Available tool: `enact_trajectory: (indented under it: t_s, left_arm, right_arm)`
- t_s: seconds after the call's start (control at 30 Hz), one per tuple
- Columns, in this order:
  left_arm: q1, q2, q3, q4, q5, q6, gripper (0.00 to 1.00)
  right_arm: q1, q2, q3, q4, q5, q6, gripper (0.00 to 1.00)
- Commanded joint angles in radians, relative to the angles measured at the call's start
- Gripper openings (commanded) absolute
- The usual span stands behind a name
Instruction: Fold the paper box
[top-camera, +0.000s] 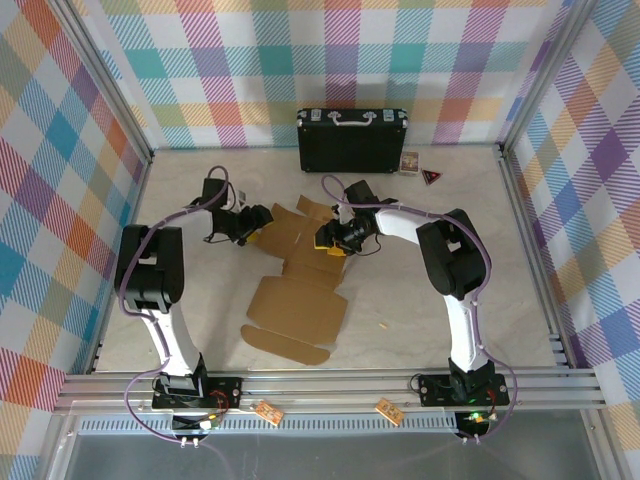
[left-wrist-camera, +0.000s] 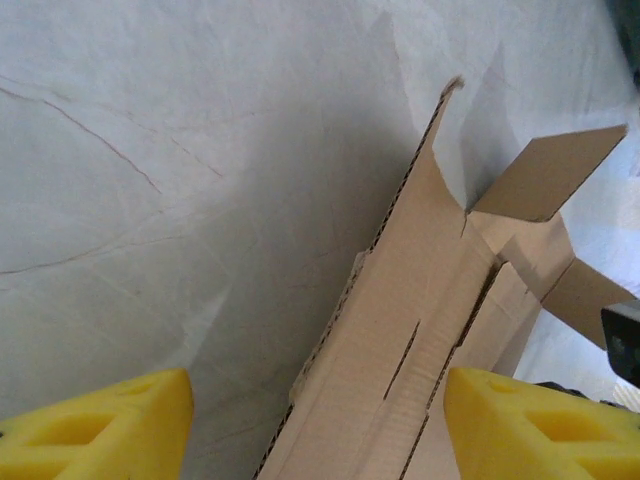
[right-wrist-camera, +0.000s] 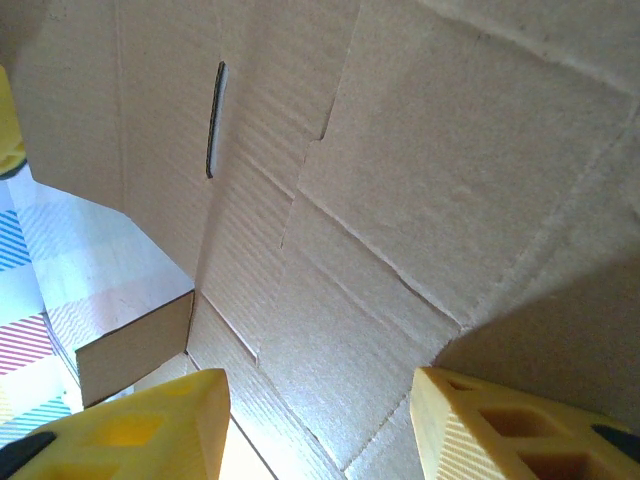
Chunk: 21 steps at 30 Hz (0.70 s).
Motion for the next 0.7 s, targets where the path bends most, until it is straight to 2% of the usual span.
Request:
enact_trajectory:
  t_s: [0.0, 0.33, 0.67]
  left_arm:
    - [-0.025, 0.028, -0.002, 0.027, 0.062, -0.007, 0.66]
    - [-0.099, -0.061, -0.086, 0.144, 0.192, -0.041, 0.63]
    - [-0.154, -0.182, -0.122, 0.197, 0.223, -0.052, 0.64]
  right_arm:
    - [0.001, 0.078, -0.057, -0.096, 0.109, -0.023, 0.53]
    - [0.002, 0.077, -0.058, -0.094, 0.109, -0.025, 0.53]
    - [0.007, 0.077, -0.057, -0.097, 0.111, -0.027, 0.53]
